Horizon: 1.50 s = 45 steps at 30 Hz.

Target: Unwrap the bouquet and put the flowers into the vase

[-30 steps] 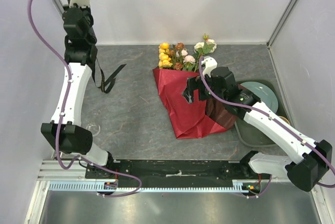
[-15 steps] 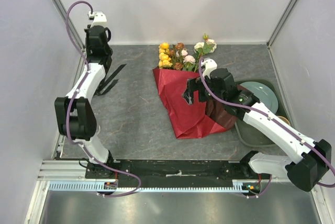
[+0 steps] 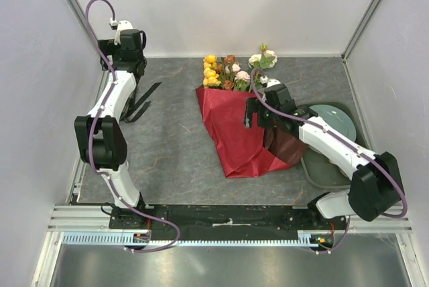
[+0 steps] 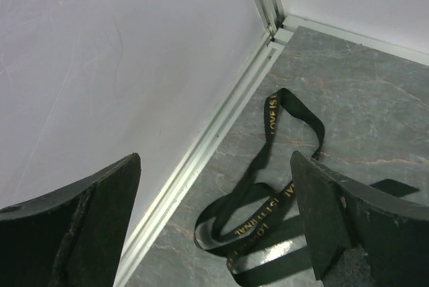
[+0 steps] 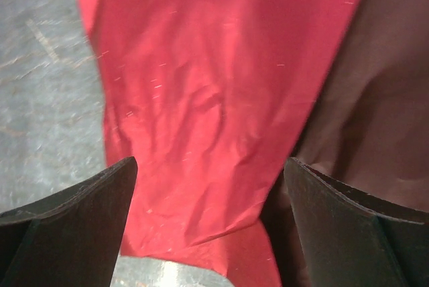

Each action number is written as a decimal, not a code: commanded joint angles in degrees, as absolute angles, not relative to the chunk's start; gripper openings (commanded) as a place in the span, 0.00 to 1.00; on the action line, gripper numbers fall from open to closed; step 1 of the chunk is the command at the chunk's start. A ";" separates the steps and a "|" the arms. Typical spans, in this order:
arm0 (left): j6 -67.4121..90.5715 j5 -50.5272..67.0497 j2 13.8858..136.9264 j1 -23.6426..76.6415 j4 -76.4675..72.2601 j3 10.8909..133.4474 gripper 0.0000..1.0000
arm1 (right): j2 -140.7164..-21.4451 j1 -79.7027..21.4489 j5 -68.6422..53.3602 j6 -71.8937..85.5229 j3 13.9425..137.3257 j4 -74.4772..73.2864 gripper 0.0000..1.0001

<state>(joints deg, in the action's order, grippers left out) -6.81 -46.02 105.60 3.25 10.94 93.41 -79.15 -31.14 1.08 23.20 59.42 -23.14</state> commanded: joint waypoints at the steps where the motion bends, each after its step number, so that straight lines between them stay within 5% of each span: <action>1: 9.11 -40.64 101.09 3.08 24.24 97.65 0.99 | -81.38 -24.89 -1.83 26.28 58.01 -22.41 0.98; 7: 24.59 -14.77 90.63 3.08 30.59 91.95 0.96 | -84.28 -20.05 -6.59 26.98 57.66 -22.06 0.98; 13: 31.20 16.37 77.62 6.14 19.99 73.43 0.86 | -89.20 -19.34 -7.73 26.19 57.22 -18.90 0.93; 24: 32.61 24.96 62.41 23.19 12.74 56.69 0.80 | -90.35 -18.81 -14.41 25.14 50.01 -6.07 0.77; 33: 30.85 16.28 49.76 25.31 19.33 55.72 0.75 | -87.28 -25.02 -23.82 30.67 49.65 -0.53 0.18; 38: 26.55 11.08 44.13 25.31 23.64 58.35 0.74 | -84.99 -33.30 -19.78 34.88 52.64 2.01 0.20; 45: 25.40 5.72 39.47 25.31 26.89 59.42 0.73 | -94.11 -42.87 -22.58 44.73 58.77 14.24 0.53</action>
